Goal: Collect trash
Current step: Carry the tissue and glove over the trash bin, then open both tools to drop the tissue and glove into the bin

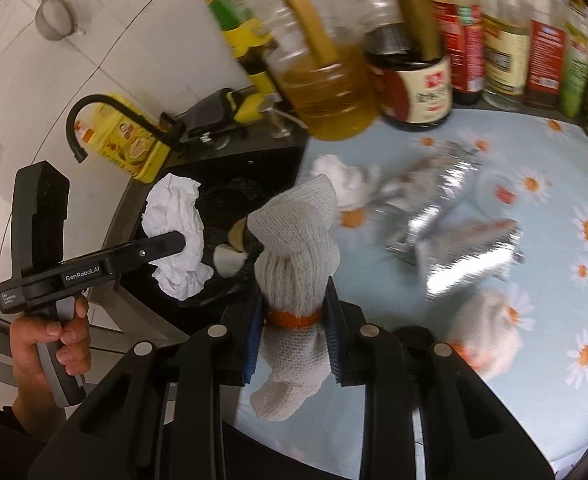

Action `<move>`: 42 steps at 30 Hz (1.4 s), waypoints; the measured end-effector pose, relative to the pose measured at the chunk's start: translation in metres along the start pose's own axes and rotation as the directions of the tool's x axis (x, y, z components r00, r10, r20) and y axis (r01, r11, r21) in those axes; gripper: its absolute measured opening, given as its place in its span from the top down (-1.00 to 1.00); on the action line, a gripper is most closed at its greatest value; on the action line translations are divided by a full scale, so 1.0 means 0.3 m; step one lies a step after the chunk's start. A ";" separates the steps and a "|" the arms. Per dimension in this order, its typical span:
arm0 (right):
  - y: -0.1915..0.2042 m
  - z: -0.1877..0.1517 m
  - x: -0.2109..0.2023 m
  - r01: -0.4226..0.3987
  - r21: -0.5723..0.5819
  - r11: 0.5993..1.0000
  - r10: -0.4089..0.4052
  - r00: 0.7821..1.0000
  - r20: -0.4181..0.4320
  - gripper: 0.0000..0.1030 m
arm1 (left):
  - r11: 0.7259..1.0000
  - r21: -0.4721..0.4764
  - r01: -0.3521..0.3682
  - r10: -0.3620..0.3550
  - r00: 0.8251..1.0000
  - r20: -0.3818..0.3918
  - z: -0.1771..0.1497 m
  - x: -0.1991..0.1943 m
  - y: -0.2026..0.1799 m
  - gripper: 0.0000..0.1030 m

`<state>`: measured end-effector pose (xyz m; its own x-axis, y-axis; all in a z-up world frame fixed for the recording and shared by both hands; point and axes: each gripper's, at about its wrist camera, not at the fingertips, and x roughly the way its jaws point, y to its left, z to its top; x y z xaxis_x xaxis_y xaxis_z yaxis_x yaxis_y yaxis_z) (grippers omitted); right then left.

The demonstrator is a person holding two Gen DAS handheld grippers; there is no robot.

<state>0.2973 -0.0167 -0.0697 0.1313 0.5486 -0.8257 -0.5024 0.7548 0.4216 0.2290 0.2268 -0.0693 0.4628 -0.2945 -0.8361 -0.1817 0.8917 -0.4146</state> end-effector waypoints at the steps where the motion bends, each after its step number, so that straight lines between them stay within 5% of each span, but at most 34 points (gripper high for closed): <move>1: 0.020 0.004 0.016 -0.006 -0.005 1.000 0.006 1.000 -0.001 0.44 | 1.000 -0.005 -0.003 0.003 1.000 0.007 0.002 -0.020 0.027 0.58; 18: 0.330 0.129 0.346 -0.086 -0.034 0.996 0.083 0.994 -0.069 0.41 | 0.997 -0.076 -0.015 0.017 0.999 0.027 0.034 -0.131 0.353 0.58; 27: 0.436 0.213 0.494 -0.092 -0.058 0.994 0.084 0.988 -0.126 0.38 | 0.986 -0.161 0.039 -0.036 0.999 0.018 0.048 -0.099 0.494 0.57; 42: 0.455 0.308 0.676 -0.078 -0.079 0.994 0.058 0.971 -0.232 0.34 | 0.971 -0.238 0.032 -0.038 0.999 -0.023 0.076 -0.011 0.628 0.57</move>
<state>0.3342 0.2307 -0.1449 -0.0996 0.4930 -0.8643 -0.5771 0.6790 0.4538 0.2132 0.4035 -0.1364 0.4491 -0.3364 -0.8278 -0.3680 0.7746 -0.5144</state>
